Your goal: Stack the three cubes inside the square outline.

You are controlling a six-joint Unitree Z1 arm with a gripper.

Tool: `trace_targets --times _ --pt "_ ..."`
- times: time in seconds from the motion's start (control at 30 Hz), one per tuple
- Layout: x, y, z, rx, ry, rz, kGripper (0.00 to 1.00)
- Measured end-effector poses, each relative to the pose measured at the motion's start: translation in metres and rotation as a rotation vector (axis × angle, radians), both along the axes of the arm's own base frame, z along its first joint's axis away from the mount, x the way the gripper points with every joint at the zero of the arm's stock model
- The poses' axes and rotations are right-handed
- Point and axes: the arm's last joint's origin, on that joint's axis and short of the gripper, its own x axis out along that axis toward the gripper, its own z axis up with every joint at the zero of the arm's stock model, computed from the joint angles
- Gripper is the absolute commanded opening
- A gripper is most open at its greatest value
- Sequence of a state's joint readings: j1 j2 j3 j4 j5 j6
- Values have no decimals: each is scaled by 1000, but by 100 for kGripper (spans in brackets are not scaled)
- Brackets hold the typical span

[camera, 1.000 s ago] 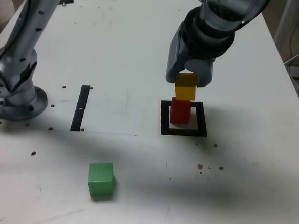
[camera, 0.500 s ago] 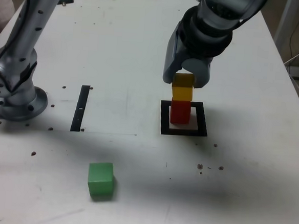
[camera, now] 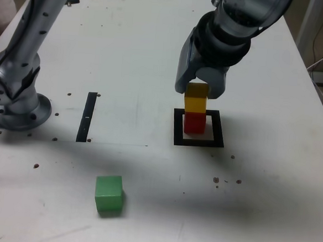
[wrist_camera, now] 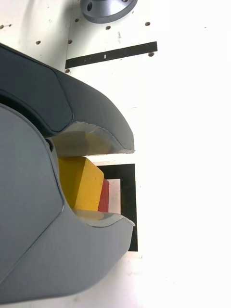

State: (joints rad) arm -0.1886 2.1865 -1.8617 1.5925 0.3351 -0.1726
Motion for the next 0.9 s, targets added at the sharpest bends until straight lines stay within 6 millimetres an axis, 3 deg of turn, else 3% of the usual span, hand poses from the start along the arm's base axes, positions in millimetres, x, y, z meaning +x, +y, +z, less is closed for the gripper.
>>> trace_targets --times 0.2,0.37,0.5,0.6,0.67,0.77,0.9 --pt "2 -1 -5 -11 18 -4 16" --pt "2 -1 -5 -13 19 -6 25" --pt "2 -1 -6 -17 24 -20 48" --pt "2 -1 -6 -23 31 -41 77" --pt "2 -1 -6 -25 34 -47 90" --pt "2 -1 -6 -29 39 -58 99" --pt "2 -1 -5 -31 44 -57 100"
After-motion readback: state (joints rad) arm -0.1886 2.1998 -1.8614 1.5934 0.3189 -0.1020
